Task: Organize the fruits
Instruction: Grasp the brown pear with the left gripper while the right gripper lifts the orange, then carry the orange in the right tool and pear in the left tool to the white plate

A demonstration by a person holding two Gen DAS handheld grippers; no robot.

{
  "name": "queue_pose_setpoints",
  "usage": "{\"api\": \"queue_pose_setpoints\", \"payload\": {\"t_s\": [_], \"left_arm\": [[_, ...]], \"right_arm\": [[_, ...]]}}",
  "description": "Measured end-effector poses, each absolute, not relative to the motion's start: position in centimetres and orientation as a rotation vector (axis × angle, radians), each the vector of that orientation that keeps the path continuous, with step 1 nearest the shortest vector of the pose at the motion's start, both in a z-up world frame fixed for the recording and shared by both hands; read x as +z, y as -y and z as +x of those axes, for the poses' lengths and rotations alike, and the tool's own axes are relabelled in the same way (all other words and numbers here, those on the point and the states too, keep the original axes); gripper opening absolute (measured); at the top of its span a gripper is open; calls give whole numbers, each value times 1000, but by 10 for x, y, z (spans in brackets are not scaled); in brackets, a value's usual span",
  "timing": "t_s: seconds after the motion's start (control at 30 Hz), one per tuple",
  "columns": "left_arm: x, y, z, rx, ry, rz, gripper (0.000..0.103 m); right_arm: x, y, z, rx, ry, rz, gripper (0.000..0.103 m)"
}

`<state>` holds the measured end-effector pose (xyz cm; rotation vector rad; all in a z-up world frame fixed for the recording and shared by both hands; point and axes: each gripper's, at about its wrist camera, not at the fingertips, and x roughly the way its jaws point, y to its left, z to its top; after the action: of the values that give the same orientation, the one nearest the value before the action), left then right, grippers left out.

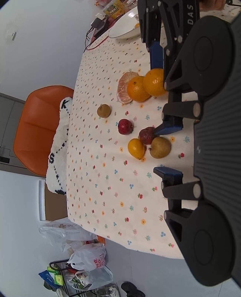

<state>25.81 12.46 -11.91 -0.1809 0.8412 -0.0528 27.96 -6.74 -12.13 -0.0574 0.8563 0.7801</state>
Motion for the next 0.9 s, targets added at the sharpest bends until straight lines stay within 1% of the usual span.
{"api": "queue_pose_setpoints", "payload": {"t_s": [0.1, 0.17, 0.43, 0.9], "left_arm": [[-123, -123, 262, -54, -855, -178, 27], [-123, -120, 262, -58, -855, -171, 24], [-106, -108, 256, -85, -827, -154, 24], [-79, -59, 264, -173, -777, -136, 24]], "right_arm": [[-121, 73, 278, 769, -852, -48, 35], [-119, 78, 276, 763, -848, -42, 35], [-112, 99, 277, 725, -820, -1, 35], [-99, 154, 275, 621, -769, 59, 35]]}}
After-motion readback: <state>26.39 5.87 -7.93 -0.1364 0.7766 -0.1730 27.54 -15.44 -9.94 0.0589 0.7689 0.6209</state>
